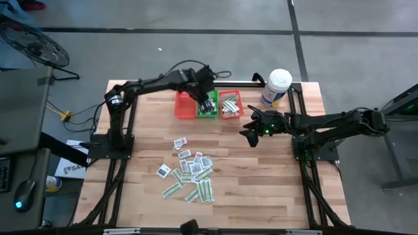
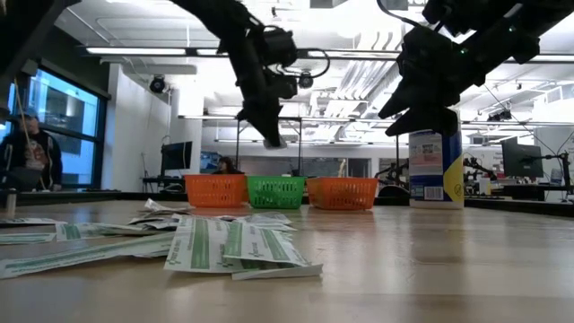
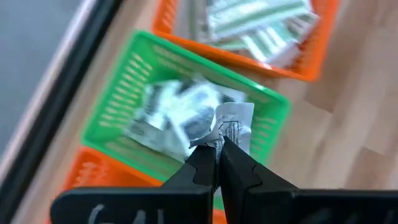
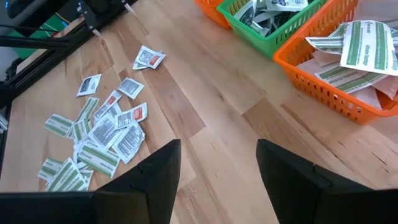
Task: Pick & Place First Aid Supplies
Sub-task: Put the towelette pack into the green bin
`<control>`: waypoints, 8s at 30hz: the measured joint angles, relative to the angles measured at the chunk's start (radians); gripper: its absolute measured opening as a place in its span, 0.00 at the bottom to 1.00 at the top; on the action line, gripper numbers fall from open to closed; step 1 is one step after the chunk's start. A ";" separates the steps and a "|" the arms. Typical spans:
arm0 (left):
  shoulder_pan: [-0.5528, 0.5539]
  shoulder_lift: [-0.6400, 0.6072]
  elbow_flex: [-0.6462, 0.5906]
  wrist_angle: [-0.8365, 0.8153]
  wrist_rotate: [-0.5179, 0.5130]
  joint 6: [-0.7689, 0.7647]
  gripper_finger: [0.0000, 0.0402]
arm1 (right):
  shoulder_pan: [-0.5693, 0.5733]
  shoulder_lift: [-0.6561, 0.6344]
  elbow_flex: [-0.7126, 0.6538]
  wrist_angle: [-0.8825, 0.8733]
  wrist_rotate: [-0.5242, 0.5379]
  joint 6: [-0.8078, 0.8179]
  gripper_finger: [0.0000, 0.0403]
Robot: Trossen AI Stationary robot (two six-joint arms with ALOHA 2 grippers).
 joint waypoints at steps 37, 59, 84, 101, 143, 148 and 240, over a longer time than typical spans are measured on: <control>0.106 0.126 0.000 0.073 0.173 0.183 0.37 | 0.000 0.000 0.000 -0.031 0.076 0.011 0.51; 0.047 0.105 0.157 -0.109 0.064 0.181 0.41 | 0.000 0.000 0.001 -0.022 0.045 0.047 0.51; -0.108 0.106 0.200 -0.286 -0.058 -0.031 0.60 | 0.000 0.000 0.002 -0.023 -0.069 0.026 0.51; -0.258 0.080 0.199 -0.432 -0.063 -0.126 0.60 | 0.079 0.000 0.002 -0.023 -0.112 0.021 0.51; -0.676 -0.460 -0.710 0.236 -0.138 -0.669 0.60 | 0.266 0.617 0.358 0.227 0.004 -0.103 0.51; -0.699 -0.459 -0.732 0.249 -0.126 -0.659 0.60 | 0.279 0.787 0.496 0.175 0.060 -0.140 0.51; -0.725 -0.458 -0.739 0.191 -0.141 -0.727 0.60 | 0.026 0.618 0.577 -0.028 0.098 -0.315 0.00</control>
